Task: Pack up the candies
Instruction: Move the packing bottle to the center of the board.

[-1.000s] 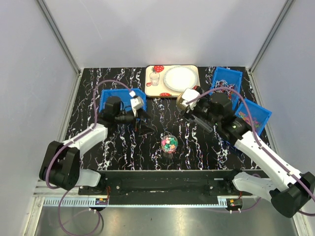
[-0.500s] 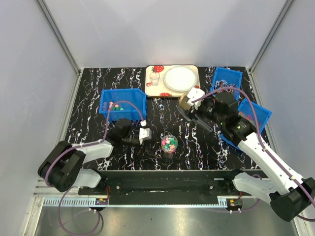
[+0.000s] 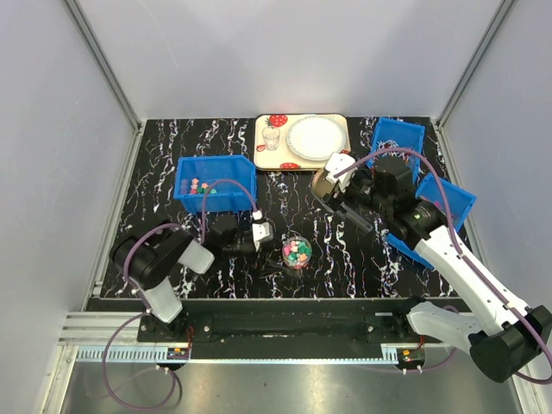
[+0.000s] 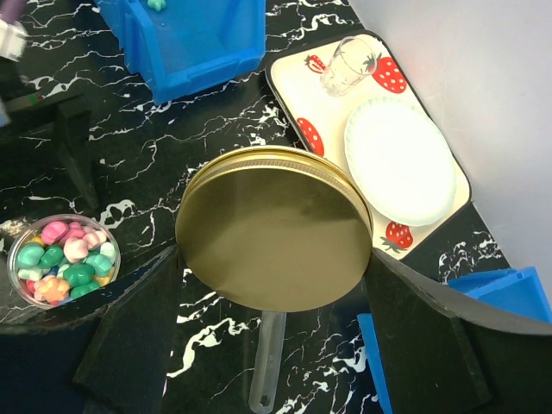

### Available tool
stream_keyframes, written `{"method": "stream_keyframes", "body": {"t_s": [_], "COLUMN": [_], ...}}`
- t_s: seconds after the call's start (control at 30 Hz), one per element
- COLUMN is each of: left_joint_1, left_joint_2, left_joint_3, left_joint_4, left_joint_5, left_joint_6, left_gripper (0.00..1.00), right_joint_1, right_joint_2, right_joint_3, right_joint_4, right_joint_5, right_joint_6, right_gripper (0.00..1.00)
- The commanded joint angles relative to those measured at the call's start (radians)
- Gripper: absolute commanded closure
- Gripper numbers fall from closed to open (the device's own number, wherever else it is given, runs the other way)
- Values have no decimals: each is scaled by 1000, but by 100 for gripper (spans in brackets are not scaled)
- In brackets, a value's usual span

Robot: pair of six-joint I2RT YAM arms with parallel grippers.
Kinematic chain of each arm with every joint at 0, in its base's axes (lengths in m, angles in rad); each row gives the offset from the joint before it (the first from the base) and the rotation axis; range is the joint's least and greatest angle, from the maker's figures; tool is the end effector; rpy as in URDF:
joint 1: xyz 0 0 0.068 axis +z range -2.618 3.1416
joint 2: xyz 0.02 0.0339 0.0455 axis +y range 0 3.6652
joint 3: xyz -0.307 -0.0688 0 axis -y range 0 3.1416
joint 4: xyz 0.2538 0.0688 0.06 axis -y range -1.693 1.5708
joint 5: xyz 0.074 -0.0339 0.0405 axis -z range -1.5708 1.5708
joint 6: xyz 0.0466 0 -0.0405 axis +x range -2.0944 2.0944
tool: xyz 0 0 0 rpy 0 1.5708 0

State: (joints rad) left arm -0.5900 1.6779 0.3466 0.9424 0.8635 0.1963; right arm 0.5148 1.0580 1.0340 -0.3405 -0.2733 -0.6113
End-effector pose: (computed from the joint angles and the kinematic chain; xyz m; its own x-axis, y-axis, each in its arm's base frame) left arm 0.2028 -0.1784 0.1469 -0.1245 0.2359 -0.9638 0.9892 0.1046 -0.1022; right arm 0.1989 0.1270 0.3925 0.1440 -0.5535 -0.8203 -0.7461 0.4839 -0.4574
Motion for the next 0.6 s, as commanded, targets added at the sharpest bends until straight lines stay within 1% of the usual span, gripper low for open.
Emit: {"method": "stream_keyframes", "body": {"t_s": [0.0,0.07,0.17,0.27,0.37,0.4,0.43,0.57], "left_joint_1": [-13,-24,-37,-57,-82,-86,-88,-120], "left_joint_2": [116,167,198,224,261,270,278,342], "left_joint_3": [22,31,51,63,80,92,98,141], "left_joint_4": [268,353,398,441,463,466,473,536], "left_joint_5": [-43,-53,-67,-93,-115,-121,-121,-121], "left_joint_6": [-132,-149,-149,-130,-104,-95,-97,-116], "left_gripper": [1,1,1,4,20,24,26,31], "right_joint_1": [-10,-10,-10,-10,-16,-16,-18,-33], "right_joint_2": [-15,-32,-41,-47,-53,-50,-47,-41], "right_joint_3": [47,38,40,37,31,35,47,60], "right_joint_4": [-8,-8,-23,-26,-31,-43,-49,-86], "right_joint_5": [-32,-29,-14,-14,-1,2,9,-4], "right_joint_6": [12,10,1,1,-10,-18,-19,-27], "right_gripper": [27,27,27,27,27,27,27,26]}}
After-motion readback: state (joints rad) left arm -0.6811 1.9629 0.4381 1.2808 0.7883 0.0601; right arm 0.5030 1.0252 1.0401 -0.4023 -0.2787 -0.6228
